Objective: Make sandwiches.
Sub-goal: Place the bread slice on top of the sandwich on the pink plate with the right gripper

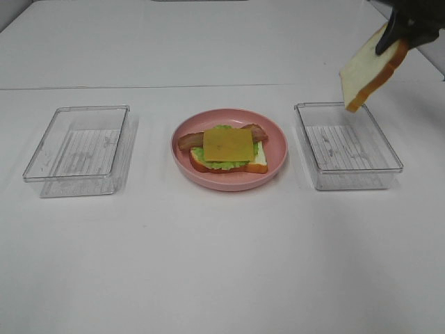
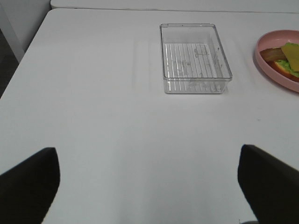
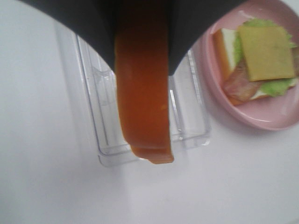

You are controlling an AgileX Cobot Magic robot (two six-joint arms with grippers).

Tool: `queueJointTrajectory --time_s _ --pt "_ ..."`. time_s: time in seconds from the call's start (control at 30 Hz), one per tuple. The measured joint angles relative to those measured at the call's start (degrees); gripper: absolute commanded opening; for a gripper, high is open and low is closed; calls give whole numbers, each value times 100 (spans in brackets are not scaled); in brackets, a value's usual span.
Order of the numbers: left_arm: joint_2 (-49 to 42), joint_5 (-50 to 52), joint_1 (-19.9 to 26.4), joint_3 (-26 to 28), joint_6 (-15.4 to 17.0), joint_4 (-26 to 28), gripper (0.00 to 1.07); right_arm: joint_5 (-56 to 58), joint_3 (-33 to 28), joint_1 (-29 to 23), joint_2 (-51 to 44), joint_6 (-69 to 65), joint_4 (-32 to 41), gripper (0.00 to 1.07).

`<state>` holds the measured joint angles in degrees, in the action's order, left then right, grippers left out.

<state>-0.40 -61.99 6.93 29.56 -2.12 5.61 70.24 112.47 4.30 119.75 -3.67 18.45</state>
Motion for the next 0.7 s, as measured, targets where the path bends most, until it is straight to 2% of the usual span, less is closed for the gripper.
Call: queueJointTrajectory --time_s 0.13,0.17,0.2,0.23,0.27,0.3,0.33,0.37,0.47,0.5,0.57,0.63,0.7 --pt "0 0 0 0 0 0 98 -17 -378 0 -487 80 407 1" --pt "0 0 0 0 0 0 98 -6 -682 0 -625 275 900 1" --pt "0 0 0 0 0 0 98 -6 -682 0 -625 275 900 1" --pt "0 0 0 0 0 0 98 0 -1020 -17 -642 584 1564 1" --pt "0 0 0 0 0 0 98 -34 -1180 -46 -642 802 1925 1" --pt "0 0 0 0 0 0 98 -34 -1180 -46 -642 802 1925 1" --pt "0 0 0 0 0 0 98 -149 -1455 -172 -625 1129 2441 1" --pt "0 0 0 0 0 0 98 -235 -1581 -281 -607 1266 2659 1" --pt "0 0 0 0 0 0 98 -418 -1713 -504 -544 1427 2945 1" --pt "0 0 0 0 0 0 98 -676 -1759 -779 -418 1507 3134 1" --pt "0 0 0 0 0 0 98 -825 -1776 -911 -350 1518 3197 1" --pt "0 0 0 0 0 0 98 -1283 -1782 -1335 -74 1530 3352 1" --pt "0 0 0 0 0 0 98 -1358 -1782 -1432 0 1547 3392 1"
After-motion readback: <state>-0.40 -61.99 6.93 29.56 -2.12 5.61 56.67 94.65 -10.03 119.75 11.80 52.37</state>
